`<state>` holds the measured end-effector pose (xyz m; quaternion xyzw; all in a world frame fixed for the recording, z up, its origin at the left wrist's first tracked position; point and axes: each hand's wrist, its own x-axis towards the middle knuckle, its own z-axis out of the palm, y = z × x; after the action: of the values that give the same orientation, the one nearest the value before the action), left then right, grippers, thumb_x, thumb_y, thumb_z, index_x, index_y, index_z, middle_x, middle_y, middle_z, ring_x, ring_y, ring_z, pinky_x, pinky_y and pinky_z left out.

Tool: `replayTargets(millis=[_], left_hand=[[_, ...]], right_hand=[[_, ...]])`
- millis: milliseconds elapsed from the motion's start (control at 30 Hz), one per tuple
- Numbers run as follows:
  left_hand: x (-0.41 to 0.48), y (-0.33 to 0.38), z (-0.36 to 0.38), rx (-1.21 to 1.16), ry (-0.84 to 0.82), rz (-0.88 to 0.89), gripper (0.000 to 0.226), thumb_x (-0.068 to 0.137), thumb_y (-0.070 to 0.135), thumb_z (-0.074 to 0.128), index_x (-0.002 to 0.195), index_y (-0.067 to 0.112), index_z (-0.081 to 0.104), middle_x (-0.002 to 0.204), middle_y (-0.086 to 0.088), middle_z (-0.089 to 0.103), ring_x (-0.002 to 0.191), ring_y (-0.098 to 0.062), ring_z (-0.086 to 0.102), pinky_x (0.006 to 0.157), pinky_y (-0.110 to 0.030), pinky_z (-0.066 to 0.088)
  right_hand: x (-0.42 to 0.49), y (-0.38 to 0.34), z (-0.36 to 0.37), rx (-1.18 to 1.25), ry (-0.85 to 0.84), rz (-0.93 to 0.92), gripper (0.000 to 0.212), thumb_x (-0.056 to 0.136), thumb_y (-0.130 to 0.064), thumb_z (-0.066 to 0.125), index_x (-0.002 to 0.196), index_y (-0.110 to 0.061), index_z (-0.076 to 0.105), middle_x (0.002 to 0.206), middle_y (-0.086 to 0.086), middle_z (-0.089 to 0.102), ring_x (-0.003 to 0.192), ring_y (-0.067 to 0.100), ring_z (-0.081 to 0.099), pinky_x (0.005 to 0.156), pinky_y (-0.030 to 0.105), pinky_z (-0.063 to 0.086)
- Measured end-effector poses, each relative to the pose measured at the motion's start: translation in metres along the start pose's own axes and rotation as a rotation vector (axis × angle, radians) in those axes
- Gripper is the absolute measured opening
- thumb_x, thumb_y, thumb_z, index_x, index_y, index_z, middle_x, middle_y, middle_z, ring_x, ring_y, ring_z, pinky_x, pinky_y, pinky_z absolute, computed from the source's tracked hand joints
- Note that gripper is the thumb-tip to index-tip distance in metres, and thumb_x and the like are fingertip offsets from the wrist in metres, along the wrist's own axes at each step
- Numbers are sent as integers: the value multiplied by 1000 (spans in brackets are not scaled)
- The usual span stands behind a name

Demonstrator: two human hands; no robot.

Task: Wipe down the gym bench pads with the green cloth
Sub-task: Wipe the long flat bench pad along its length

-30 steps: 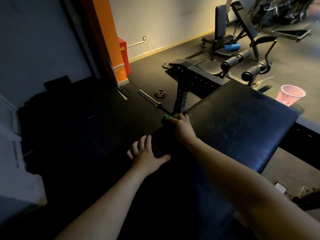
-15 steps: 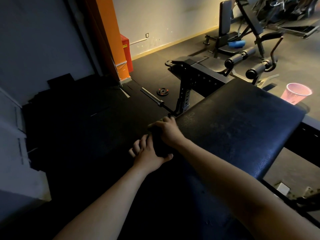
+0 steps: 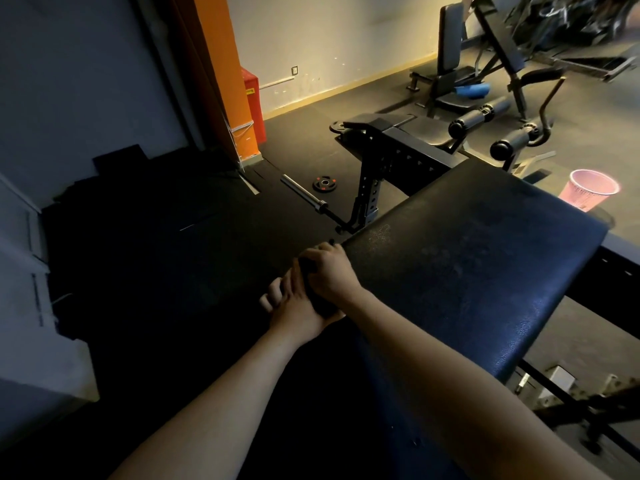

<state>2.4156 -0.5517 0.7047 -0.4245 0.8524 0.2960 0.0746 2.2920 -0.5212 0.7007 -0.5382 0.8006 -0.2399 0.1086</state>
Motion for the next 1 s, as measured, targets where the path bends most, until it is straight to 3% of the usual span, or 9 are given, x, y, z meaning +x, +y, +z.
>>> replayTargets(millis=[100,167,333,500,567,700,867,933,1000], left_hand=[[0,-2,2,-29,6,12,129,66,81,67,155,35,-16,162,3,2,147,-31,3,118,-54,10],[2,-4,-2,-33,-38,20,126,69,83,63,156,33,-13,163,3,0,147,-31,2,117,-54,8],[5,-6,-8,27,-133,13,122,73,89,52,158,29,-13,165,4,-5,147,-30,-1,116,-52,8],[3,-2,-7,56,-96,0,124,73,88,53,158,27,-13,165,3,-5,148,-31,-1,116,-51,7],[3,-3,-3,52,-66,-2,125,72,87,55,158,27,-13,165,3,-5,149,-31,-2,116,-52,6],[4,-3,2,15,-15,9,127,71,76,68,157,29,-12,164,3,-4,148,-32,-2,118,-54,6],[-1,-3,4,12,4,17,130,72,71,71,156,28,-17,165,2,-6,149,-32,-4,120,-55,4],[-3,-2,3,13,-1,29,127,72,78,65,157,28,-15,164,3,-5,148,-31,-3,119,-54,5],[-3,-2,-1,26,-25,41,123,73,84,57,158,27,-10,164,4,-4,147,-31,-1,118,-53,7]], right_hand=[[-3,10,-9,46,-33,-36,38,95,-16,59,131,-26,59,130,4,54,118,21,48,100,35,43],[1,28,-17,-62,16,-14,39,95,-18,58,133,-28,58,132,6,50,118,25,43,99,36,41],[17,76,-38,-102,215,269,46,97,-10,55,139,-27,55,131,10,48,116,31,39,100,37,38],[15,59,-26,-19,277,400,42,98,-13,49,138,-24,55,132,11,47,116,31,41,98,38,40],[8,45,-20,7,251,353,38,98,-15,51,135,-25,57,133,9,49,116,28,42,95,35,40],[-15,16,-1,-99,103,80,35,94,-18,57,126,-29,62,131,0,53,104,20,41,82,28,32],[-31,14,-8,60,-7,-68,31,94,-11,57,118,-28,68,121,-1,59,94,11,44,77,25,35],[-30,21,-13,26,37,-61,34,94,-11,57,121,-29,66,123,-2,57,99,14,44,79,26,36],[-21,33,-20,-24,185,33,42,93,-10,56,129,-32,61,130,-3,52,110,19,44,85,27,35]])
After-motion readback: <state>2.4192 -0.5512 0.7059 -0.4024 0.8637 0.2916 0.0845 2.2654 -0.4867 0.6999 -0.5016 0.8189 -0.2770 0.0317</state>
